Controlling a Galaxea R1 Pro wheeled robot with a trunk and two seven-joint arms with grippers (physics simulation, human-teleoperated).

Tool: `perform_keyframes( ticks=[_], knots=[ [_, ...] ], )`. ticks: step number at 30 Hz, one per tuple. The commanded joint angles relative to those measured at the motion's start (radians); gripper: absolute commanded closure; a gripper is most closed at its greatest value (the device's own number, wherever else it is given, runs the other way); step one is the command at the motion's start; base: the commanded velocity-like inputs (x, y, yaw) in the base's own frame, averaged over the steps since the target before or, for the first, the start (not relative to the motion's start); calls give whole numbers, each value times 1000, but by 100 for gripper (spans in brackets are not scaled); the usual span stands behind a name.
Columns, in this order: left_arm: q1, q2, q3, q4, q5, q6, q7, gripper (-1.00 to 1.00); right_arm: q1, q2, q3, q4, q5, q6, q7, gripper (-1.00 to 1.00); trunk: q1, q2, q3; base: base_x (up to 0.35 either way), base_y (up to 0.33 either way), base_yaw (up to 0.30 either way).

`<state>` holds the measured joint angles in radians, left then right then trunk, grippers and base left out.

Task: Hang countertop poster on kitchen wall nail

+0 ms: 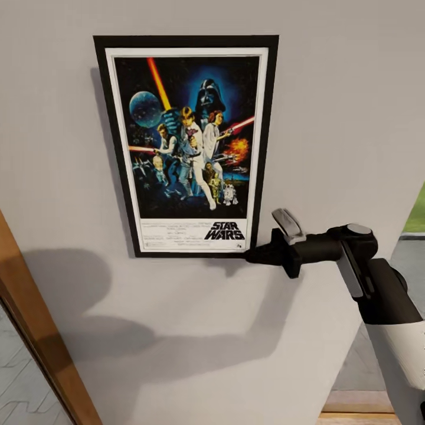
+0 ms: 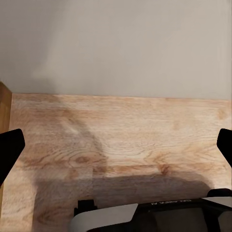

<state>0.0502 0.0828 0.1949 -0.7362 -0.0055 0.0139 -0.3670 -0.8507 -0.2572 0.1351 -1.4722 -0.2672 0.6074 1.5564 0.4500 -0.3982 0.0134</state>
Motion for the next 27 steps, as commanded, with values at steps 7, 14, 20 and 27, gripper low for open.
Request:
perform_keyframes(
  ticks=[7,14,20,27],
  knots=[
    [0,0,3,1,-1,1,-6,-100,-1,4,-58,67,20,90,-134,-100,0,-2,0,33,0,0],
    [0,0,3,2,-1,1,-6,-100,-1,4,-58,67,20,89,-134,-100,0,-2,0,2,0,0],
    [0,0,3,3,-1,1,-6,-100,-1,4,-58,67,20,89,-134,-100,0,-2,0,0,0,0],
    [0,0,3,3,-1,1,-6,-100,-1,5,-58,67,20,89,-134,-100,0,-2,0,0,0,0]
  ],
)
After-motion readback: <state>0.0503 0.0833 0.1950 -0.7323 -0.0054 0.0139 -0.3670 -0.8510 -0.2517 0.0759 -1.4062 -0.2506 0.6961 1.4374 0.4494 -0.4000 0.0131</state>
